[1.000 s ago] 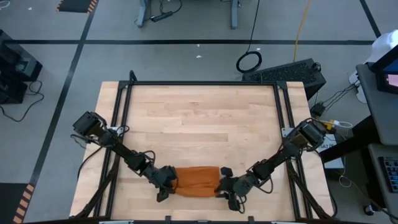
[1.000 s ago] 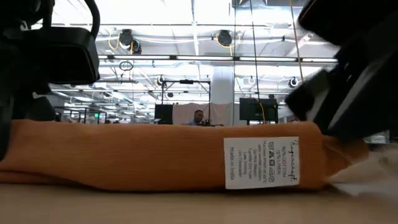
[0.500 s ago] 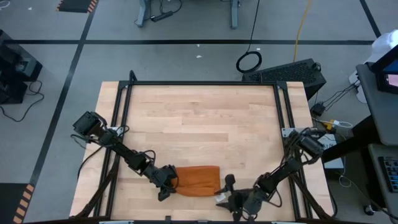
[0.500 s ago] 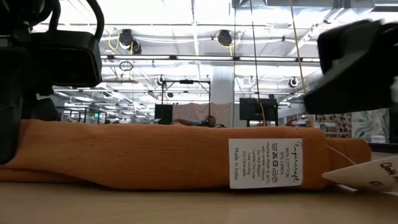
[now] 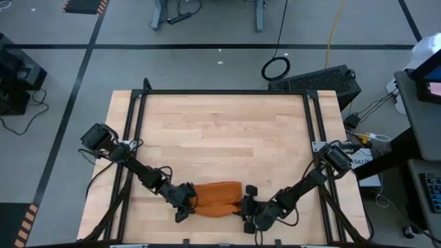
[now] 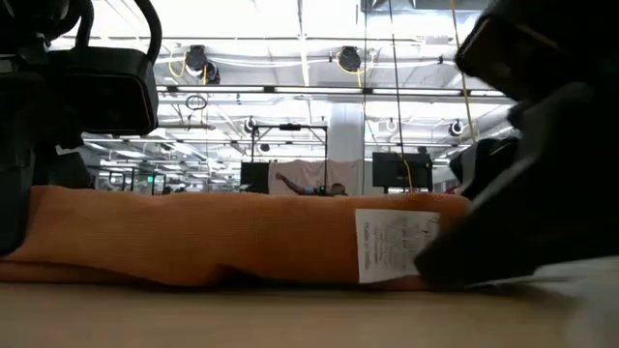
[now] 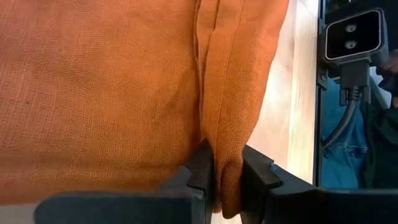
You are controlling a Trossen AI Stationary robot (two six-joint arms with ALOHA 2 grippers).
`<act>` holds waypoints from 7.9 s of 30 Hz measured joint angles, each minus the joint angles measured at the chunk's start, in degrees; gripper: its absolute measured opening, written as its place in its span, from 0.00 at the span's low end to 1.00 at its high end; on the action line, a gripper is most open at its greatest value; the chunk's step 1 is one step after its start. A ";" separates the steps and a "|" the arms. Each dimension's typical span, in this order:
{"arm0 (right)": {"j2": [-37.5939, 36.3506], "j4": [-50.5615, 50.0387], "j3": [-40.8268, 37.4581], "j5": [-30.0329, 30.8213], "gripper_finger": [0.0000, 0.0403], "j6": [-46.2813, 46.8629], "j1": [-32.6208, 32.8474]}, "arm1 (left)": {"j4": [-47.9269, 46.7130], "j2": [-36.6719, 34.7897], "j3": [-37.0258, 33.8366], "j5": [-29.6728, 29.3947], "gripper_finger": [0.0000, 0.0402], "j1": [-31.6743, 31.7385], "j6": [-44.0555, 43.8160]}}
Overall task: Roll towel
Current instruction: Roll the brown towel
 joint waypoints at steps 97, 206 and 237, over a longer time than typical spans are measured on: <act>-4.20 -28.20 15.17 3.96 0.50 -13.76 6.66 | -5.35 6.10 13.16 -2.63 0.03 0.63 10.08; 0.97 -48.05 29.57 -5.34 0.50 -23.40 -3.65 | -17.97 2.19 9.23 -15.69 0.07 -6.06 -1.60; 3.99 -49.44 29.88 -42.22 0.05 -5.85 -18.63 | -27.95 -7.12 8.68 -27.60 0.62 -11.67 6.14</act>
